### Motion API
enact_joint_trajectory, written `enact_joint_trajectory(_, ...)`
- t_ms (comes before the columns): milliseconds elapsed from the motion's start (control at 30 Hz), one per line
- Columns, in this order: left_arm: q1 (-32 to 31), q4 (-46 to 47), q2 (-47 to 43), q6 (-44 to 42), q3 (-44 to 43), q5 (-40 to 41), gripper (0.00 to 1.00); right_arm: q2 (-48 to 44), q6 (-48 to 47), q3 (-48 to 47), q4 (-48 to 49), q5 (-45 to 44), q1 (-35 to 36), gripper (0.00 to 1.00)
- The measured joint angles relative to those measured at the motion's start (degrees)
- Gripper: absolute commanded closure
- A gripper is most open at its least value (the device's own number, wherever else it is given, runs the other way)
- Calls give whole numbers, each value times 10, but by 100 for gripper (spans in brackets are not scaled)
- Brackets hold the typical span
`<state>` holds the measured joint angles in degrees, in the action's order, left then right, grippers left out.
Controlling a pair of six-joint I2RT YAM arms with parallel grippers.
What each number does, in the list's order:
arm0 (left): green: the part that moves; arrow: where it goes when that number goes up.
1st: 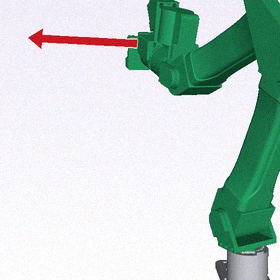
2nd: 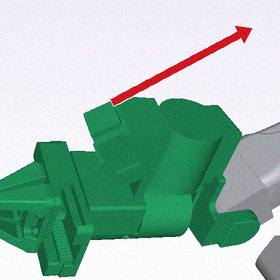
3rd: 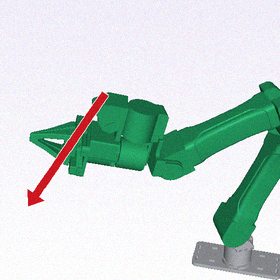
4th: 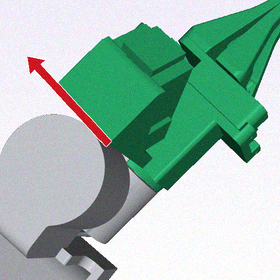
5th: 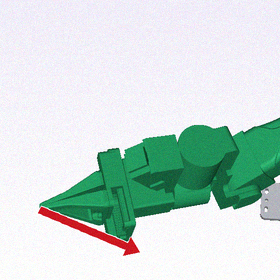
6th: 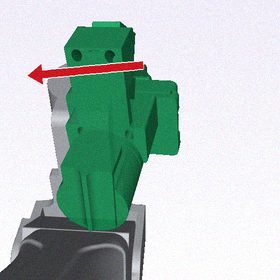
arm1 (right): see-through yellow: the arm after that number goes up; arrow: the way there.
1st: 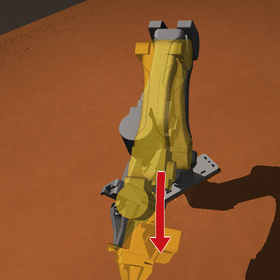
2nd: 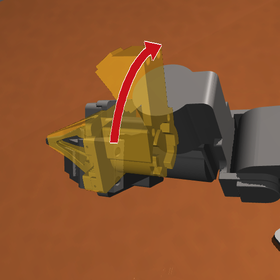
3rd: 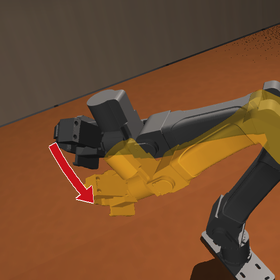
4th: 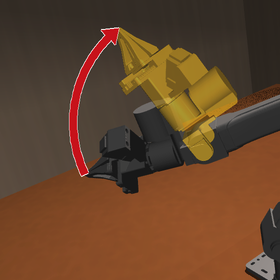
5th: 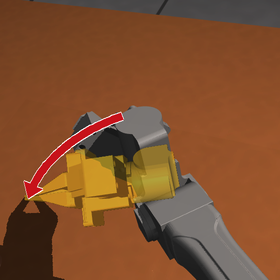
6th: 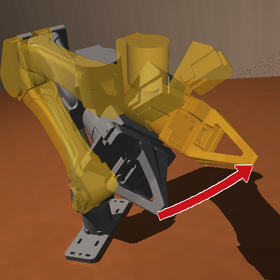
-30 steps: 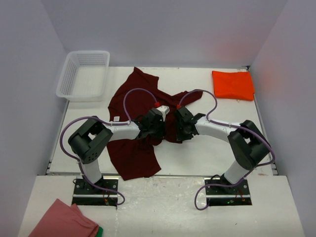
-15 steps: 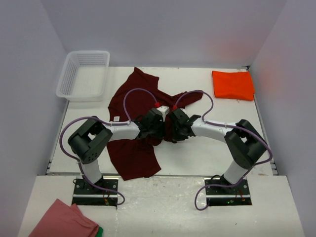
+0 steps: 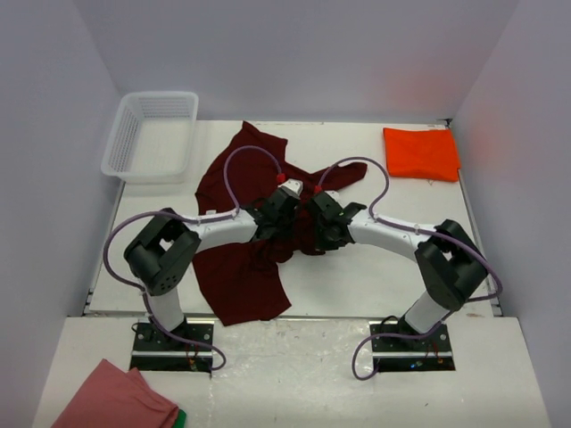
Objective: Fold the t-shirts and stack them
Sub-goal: Flatten out the tshirt
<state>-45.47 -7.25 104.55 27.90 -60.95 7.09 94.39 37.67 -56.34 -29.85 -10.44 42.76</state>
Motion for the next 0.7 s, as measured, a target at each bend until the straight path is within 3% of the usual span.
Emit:
enact_joint_trajectory(100,0,-47,-46,9,2,72,86,-18,-11,-12,-12,-6,0,100)
enact_joint_trajectory(133,0,-59,-70,18,6,93,89,-27,-14,-15,-15,-7,0,100)
enact_joint_trajectory(167,0,-70,-96,28,12,108,100,-35,-17,-16,-19,-8,0,100)
enact_joint_trajectory(367,5,-120,-220,87,65,149,100,-94,-26,-16,-38,-11,0,100)
enact_joint_trajectory(700,8,-174,-128,137,112,128,100,-177,-32,-8,-67,-31,0,100)
